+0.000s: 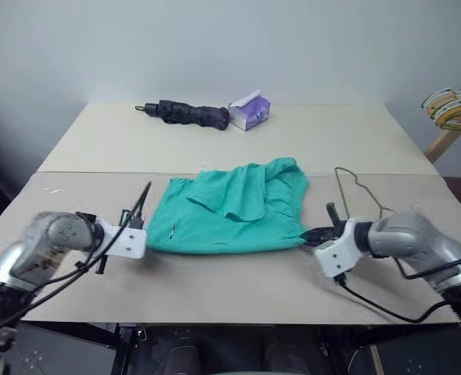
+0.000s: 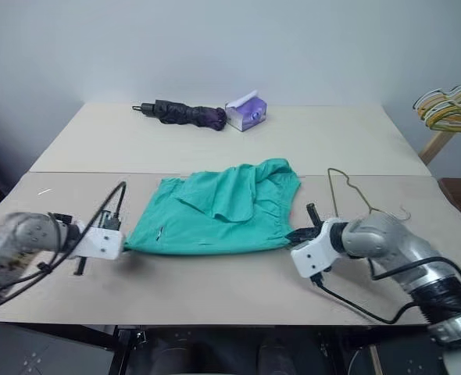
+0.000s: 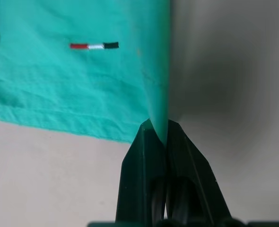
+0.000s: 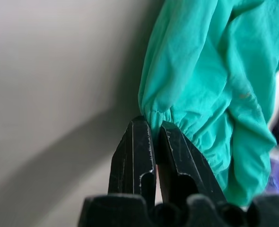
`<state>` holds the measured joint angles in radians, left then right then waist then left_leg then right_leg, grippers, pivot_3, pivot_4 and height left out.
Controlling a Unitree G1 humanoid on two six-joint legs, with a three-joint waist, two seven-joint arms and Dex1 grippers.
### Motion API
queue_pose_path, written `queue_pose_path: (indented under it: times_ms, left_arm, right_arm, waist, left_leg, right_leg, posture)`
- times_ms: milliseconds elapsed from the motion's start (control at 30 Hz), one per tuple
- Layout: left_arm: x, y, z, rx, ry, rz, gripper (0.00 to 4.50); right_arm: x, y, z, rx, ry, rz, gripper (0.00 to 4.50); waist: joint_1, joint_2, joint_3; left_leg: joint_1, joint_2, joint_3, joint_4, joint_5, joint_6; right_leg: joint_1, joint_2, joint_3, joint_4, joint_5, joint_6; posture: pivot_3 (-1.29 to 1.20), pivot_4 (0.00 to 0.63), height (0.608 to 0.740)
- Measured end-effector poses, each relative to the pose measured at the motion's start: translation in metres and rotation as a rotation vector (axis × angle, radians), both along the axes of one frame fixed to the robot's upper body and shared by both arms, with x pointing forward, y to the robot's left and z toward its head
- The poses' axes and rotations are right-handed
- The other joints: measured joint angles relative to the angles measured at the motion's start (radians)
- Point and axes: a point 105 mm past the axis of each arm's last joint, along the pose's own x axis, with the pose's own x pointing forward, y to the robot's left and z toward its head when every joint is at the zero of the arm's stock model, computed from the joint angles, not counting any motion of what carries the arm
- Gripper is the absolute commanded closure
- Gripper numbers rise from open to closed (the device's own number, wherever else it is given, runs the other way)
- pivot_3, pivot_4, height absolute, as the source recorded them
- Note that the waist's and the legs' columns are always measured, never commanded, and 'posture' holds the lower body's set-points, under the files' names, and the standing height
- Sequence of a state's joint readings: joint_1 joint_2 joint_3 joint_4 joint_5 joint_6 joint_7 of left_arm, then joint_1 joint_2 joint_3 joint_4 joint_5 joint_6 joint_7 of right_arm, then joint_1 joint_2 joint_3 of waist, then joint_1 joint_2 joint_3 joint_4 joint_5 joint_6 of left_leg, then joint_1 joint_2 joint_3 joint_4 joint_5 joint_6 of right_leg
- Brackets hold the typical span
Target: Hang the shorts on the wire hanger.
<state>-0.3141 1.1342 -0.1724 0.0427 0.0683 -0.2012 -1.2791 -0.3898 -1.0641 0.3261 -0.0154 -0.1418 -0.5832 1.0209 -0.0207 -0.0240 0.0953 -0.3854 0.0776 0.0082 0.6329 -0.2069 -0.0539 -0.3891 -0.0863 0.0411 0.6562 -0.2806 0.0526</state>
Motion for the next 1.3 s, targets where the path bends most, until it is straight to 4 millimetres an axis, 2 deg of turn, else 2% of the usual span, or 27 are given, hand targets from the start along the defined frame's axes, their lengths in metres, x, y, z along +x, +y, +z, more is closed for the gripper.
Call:
queue_pose_path:
  times_ms: [133,233,333,400,467,500,567,633,667,733,800,867,933,1000,1067,1100,1133,1200,1300]
  left_arm:
    - [0.003,-0.006,0.016,-0.041,0.015,-0.039,4.48]
    - [0.030,-0.021,0.031,-0.137,-0.061,-0.016,4.48]
    - [0.071,-0.036,0.054,-0.220,-0.178,0.054,4.48]
    - [0.109,-0.042,0.076,-0.272,-0.298,0.152,4.48]
    - [0.151,-0.048,0.113,-0.327,-0.488,0.286,4.48]
    - [0.168,-0.050,0.142,-0.354,-0.619,0.348,4.48]
    - [0.181,-0.047,0.180,-0.392,-0.791,0.431,4.48]
    - [0.189,-0.038,0.221,-0.430,-0.997,0.541,4.48]
    - [0.188,-0.035,0.239,-0.447,-1.087,0.572,4.48]
    - [0.184,-0.028,0.270,-0.499,-1.252,0.638,4.48]
    - [0.174,-0.025,0.302,-0.579,-1.399,0.667,4.48]
    - [0.165,-0.030,0.322,-0.635,-1.475,0.638,4.48]
    - [0.160,-0.035,0.329,-0.655,-1.512,0.577,4.48]
    - [0.159,-0.039,0.324,-0.648,-1.491,0.506,4.48]
    - [0.163,-0.041,0.300,-0.617,-1.395,0.416,4.48]
    - [0.165,-0.041,0.269,-0.587,-1.287,0.345,4.48]
    - [0.167,-0.040,0.255,-0.570,-1.236,0.327,4.48]
    - [0.164,-0.038,0.209,-0.519,-1.090,0.247,4.48]
    - [0.142,-0.032,0.143,-0.464,-0.859,0.137,4.48]
  right_arm:
    - [-0.015,0.007,0.017,0.075,0.209,0.028,4.50]
    - [0.003,0.024,0.045,0.174,0.240,0.040,4.50]
    - [0.038,0.039,0.072,0.267,0.224,0.001,4.50]
    - [0.076,0.044,0.093,0.327,0.163,-0.094,4.50]
    - [0.122,0.049,0.125,0.398,0.003,-0.241,4.50]
    - [0.142,0.051,0.149,0.440,-0.125,-0.311,4.50]
    - [0.164,0.051,0.179,0.506,-0.303,-0.412,4.50]
    - [0.184,0.043,0.212,0.580,-0.538,-0.547,4.50]
    - [0.188,0.037,0.225,0.613,-0.639,-0.594,4.50]
    - [0.190,0.027,0.253,0.713,-0.839,-0.668,4.50]
    - [0.182,0.019,0.281,0.818,-1.020,-0.692,4.50]
    - [0.173,0.016,0.300,0.882,-1.126,-0.667,4.50]
    - [0.164,0.012,0.309,0.927,-1.191,-0.620,4.50]
    - [0.160,0.006,0.304,0.929,-1.201,-0.573,4.50]
    - [0.162,0.001,0.275,0.877,-1.145,-0.520,4.50]
    - [0.166,-0.004,0.239,0.808,-1.047,-0.489,4.50]
    - [0.168,-0.006,0.222,0.772,-1.004,-0.483,4.50]
    - [0.166,-0.013,0.172,0.677,-0.877,-0.441,4.50]
    - [0.148,-0.020,0.109,0.567,-0.698,-0.347,4.50]
  waist:
    - [0.001,-0.001,0.001]
    - [0.002,-0.001,0.000]
    - [0.001,-0.002,0.000]
    - [-0.001,-0.002,-0.001]
    - [-0.001,-0.002,0.000]
    - [-0.002,-0.002,-0.001]
    - [-0.004,-0.003,-0.002]
    - [-0.007,-0.003,-0.002]
    - [-0.009,-0.003,-0.003]
    - [-0.011,-0.003,-0.003]
    - [-0.011,-0.003,-0.003]
    - [-0.010,-0.003,-0.003]
    - [-0.009,-0.003,-0.003]
    - [-0.010,-0.003,-0.003]
    - [-0.012,-0.002,-0.005]
    - [-0.015,-0.003,-0.006]
    - [-0.018,-0.003,-0.006]
    - [-0.028,-0.002,-0.006]
    - [-0.053,-0.002,-0.006]
  left_leg:
    - [0.001,0.000,0.000,0.002,0.000,0.000]
    - [0.002,0.000,0.000,0.005,0.000,0.000]
    - [0.000,0.002,-0.001,0.006,0.000,0.001]
    - [-0.003,0.002,-0.002,0.007,0.000,0.001]
    - [-0.009,0.002,-0.003,0.008,0.000,0.001]
    - [-0.015,0.002,-0.003,0.008,0.000,0.000]
    - [-0.023,0.001,-0.003,0.008,0.001,-0.001]
    - [-0.033,0.000,-0.003,0.005,0.003,-0.004]
    - [-0.037,0.000,-0.003,0.001,0.007,-0.011]
    - [-0.041,-0.003,-0.002,-0.006,0.011,-0.017]
    - [-0.047,-0.007,-0.002,-0.009,0.012,-0.020]
    - [-0.048,-0.009,-0.002,-0.011,0.012,-0.020]
    - [-0.047,-0.011,-0.002,-0.016,0.012,-0.020]
    - [-0.047,-0.011,-0.002,-0.017,0.012,-0.020]
    - [-0.040,-0.011,-0.002,-0.017,0.012,-0.020]
    - [-0.031,-0.011,-0.002,-0.017,0.012,-0.019]
    - [-0.030,-0.011,-0.002,-0.016,0.012,-0.019]
    - [-0.029,-0.011,-0.002,-0.016,0.014,-0.019]
    - [-0.029,-0.010,-0.003,-0.018,0.015,-0.020]
  right_leg:
    - [0.002,0.000,0.000,0.001,0.000,0.000]
    - [0.003,0.001,0.000,0.002,0.002,0.000]
    - [0.002,0.004,0.000,0.001,0.003,0.000]
    - [-0.001,0.005,0.000,0.001,0.008,-0.006]
    - [-0.006,0.005,-0.001,0.001,0.009,-0.006]
    - [-0.013,0.005,0.000,0.001,0.009,-0.006]
    - [-0.022,0.004,0.000,0.002,0.009,-0.005]
    - [-0.035,0.003,0.002,0.007,0.009,-0.005]
    - [-0.039,0.003,0.002,0.007,0.009,-0.005]
    - [-0.048,-0.001,0.002,0.007,0.009,-0.005]
    - [-0.055,-0.006,0.001,0.007,0.009,-0.004]
    - [-0.053,-0.007,0.001,0.003,0.008,-0.002]
    - [-0.051,-0.009,0.000,-0.002,0.007,-0.002]
    - [-0.048,-0.009,-0.001,-0.007,0.008,-0.001]
    - [-0.040,-0.009,-0.001,-0.008,0.008,0.000]
    - [-0.030,-0.009,-0.002,-0.012,0.008,0.000]
    - [-0.029,-0.009,-0.002,-0.013,0.008,0.000]
    - [-0.030,-0.009,-0.001,-0.010,0.008,0.001]
    - [-0.031,-0.008,0.000,-0.006,0.008,0.001]
  posture:
    - [-0.01,0.071,0.740]
    - [-0.01,0.060,0.740]
    - [-0.01,0.038,0.740]
    - [0.00,0.025,0.740]
    - [0.01,0.016,0.740]
    - [0.01,0.009,0.740]
    - [0.02,0.000,0.740]
    - [0.02,0.000,0.740]
    - [0.02,0.000,0.740]
    - [0.02,0.000,0.740]
    - [0.02,0.000,0.740]
    - [0.01,0.000,0.740]
    - [0.01,0.000,0.740]
    - [0.00,0.003,0.740]
    - [-0.01,0.010,0.740]
    - [-0.01,0.017,0.740]
    - [-0.01,0.020,0.740]
    - [-0.01,0.029,0.740]
    - [-0.01,0.035,0.740]
